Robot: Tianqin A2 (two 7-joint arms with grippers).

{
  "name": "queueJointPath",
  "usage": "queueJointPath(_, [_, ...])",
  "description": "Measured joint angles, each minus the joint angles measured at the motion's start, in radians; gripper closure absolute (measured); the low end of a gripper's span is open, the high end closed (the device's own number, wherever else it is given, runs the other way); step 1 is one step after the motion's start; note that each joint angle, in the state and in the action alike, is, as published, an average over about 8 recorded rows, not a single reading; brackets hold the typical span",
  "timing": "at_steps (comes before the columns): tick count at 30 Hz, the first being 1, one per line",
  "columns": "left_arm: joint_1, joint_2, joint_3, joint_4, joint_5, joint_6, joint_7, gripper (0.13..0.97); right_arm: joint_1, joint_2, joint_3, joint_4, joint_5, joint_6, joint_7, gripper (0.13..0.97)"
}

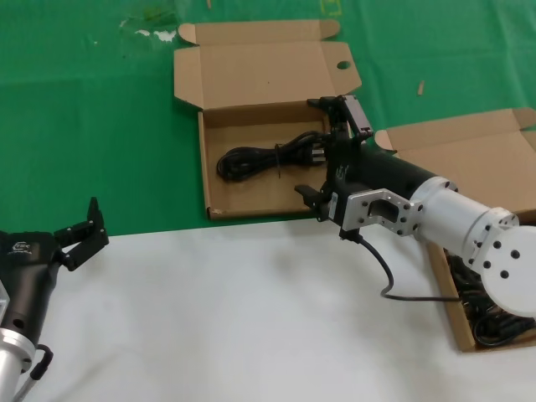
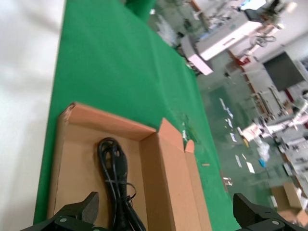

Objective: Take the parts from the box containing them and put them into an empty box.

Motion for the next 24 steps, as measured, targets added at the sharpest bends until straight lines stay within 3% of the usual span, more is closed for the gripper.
queueJointPath(24, [0.0,0.0,0.0,0.0,0.0,0.0,0.0,0.132,-0.183,-0.053,0.138,0.056,0.247,0.163,0.1,0.129])
